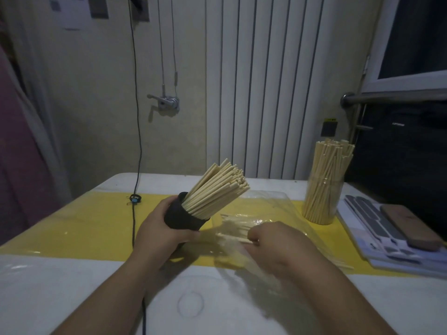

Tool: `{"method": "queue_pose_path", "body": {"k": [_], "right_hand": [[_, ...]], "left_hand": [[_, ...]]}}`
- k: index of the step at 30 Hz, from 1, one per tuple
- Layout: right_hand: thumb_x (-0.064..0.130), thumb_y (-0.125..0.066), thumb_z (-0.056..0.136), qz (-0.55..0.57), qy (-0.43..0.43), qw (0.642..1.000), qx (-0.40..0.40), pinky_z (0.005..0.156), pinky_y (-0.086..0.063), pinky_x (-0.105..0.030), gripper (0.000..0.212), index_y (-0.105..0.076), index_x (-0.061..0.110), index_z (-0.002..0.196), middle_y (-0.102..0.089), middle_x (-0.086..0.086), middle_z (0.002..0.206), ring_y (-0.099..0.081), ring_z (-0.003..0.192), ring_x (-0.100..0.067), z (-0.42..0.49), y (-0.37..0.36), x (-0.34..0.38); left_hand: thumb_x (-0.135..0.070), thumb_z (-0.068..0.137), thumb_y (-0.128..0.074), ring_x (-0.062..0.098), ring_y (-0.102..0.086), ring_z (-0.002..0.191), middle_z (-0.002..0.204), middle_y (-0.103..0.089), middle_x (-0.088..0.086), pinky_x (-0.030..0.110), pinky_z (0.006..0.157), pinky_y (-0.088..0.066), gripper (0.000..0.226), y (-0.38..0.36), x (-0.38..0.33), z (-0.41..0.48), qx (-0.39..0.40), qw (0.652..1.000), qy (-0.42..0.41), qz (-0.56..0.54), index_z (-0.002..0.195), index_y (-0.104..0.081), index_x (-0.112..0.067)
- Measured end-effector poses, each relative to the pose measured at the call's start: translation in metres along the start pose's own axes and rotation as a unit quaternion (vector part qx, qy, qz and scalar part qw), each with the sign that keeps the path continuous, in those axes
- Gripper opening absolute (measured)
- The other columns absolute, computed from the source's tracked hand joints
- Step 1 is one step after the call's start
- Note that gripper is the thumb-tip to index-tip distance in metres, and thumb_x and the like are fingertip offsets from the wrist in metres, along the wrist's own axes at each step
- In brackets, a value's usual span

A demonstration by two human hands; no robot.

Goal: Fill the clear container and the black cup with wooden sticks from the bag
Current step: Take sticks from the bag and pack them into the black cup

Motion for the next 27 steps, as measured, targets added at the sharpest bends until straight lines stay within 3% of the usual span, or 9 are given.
{"method": "queue_pose_path", "body": {"k": [4, 8, 13, 16, 19, 21, 24, 27], "right_hand": [[0.066, -0.064, 0.077, -0.044, -0.013, 0.999, 0.002, 0.050, -0.028, -0.027, 0.050, -0.053, 0.020, 0.064, -0.053, 0.005, 0.070, -0.057, 0.077, -0.021, -0.002, 0.003, -0.003], [0.068, -0.068, 0.072, -0.038, -0.006, 0.999, -0.003, 0.051, -0.029, -0.027, 0.051, -0.054, 0.019, 0.067, -0.055, 0.004, 0.073, -0.054, 0.074, -0.021, -0.007, 0.012, 0.002], [0.050, -0.053, 0.082, -0.052, 0.033, 0.994, -0.095, 0.054, -0.030, -0.030, 0.037, -0.043, 0.020, 0.062, -0.047, 0.001, 0.066, -0.047, 0.074, -0.024, -0.013, 0.035, 0.015], [0.054, -0.038, 0.076, -0.061, 0.048, 0.982, -0.171, 0.054, -0.028, -0.030, 0.038, -0.043, 0.019, 0.062, -0.055, -0.003, 0.070, -0.052, 0.074, -0.025, -0.016, 0.052, 0.019], [0.049, -0.040, 0.078, -0.061, 0.057, 0.937, -0.340, 0.047, -0.010, -0.023, 0.040, -0.055, 0.019, 0.056, -0.057, -0.002, 0.055, -0.055, 0.054, -0.028, -0.025, 0.070, 0.015], [0.038, -0.043, 0.088, -0.010, 0.074, 0.888, -0.454, 0.049, -0.014, -0.025, 0.041, -0.053, 0.019, 0.054, -0.047, 0.001, 0.048, -0.046, 0.047, -0.028, -0.039, 0.082, 0.010], [0.038, -0.038, 0.102, 0.031, 0.119, 0.848, -0.516, 0.055, -0.026, -0.032, 0.049, -0.050, 0.013, 0.062, -0.041, -0.001, 0.063, -0.036, 0.059, -0.022, -0.048, 0.085, 0.008], [0.047, -0.032, 0.105, 0.086, 0.104, 0.831, -0.539, 0.047, -0.032, -0.029, 0.056, -0.055, 0.010, 0.069, -0.045, -0.004, 0.072, -0.039, 0.057, -0.019, -0.053, 0.089, 0.000]], "left_hand": [[-0.019, 0.051, -0.094, 0.001, -0.060, 0.098, 0.106, -0.065, -0.022, 0.031, 0.076, -0.050, 0.075, 0.001, 0.002, 0.001, 0.001, 1.000, 0.005, -0.005, 0.107, -0.056, -0.051], [-0.011, 0.057, -0.094, 0.002, -0.059, 0.100, 0.108, -0.064, -0.022, 0.031, 0.075, -0.049, 0.078, 0.001, 0.004, 0.003, -0.002, 1.000, 0.008, 0.002, 0.116, -0.056, -0.045], [-0.011, 0.057, -0.094, 0.002, -0.059, 0.098, 0.108, -0.065, -0.021, 0.028, 0.072, -0.048, 0.078, 0.002, 0.005, 0.003, -0.003, 1.000, 0.007, 0.008, 0.116, -0.056, -0.044], [-0.012, 0.058, -0.094, 0.004, -0.059, 0.100, 0.109, -0.064, -0.021, 0.028, 0.073, -0.049, 0.078, 0.001, 0.005, 0.003, 0.002, 1.000, 0.009, 0.007, 0.117, -0.055, -0.045], [-0.011, 0.058, -0.094, 0.005, -0.059, 0.101, 0.110, -0.064, -0.021, 0.031, 0.076, -0.050, 0.078, 0.001, 0.006, 0.003, 0.001, 1.000, 0.010, 0.003, 0.117, -0.055, -0.044], [-0.011, 0.058, -0.094, 0.006, -0.059, 0.101, 0.109, -0.063, -0.021, 0.033, 0.077, -0.051, 0.078, 0.000, 0.007, 0.004, 0.001, 1.000, 0.011, 0.004, 0.117, -0.055, -0.045], [-0.012, 0.058, -0.094, 0.009, -0.059, 0.103, 0.111, -0.063, -0.020, 0.033, 0.077, -0.051, 0.079, 0.000, 0.007, 0.004, 0.003, 1.000, 0.009, 0.010, 0.119, -0.055, -0.043], [-0.011, 0.057, -0.094, 0.010, -0.061, 0.103, 0.111, -0.065, -0.018, 0.032, 0.075, -0.051, 0.079, 0.000, 0.007, 0.004, 0.007, 1.000, 0.007, 0.005, 0.120, -0.057, -0.042]]}}
Point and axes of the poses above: each hand's wrist, its own z-axis towards the middle knuckle, its own y-axis out of the back of the hand, x = y × z, the point moved 9 cm from there along z, towards the middle knuckle
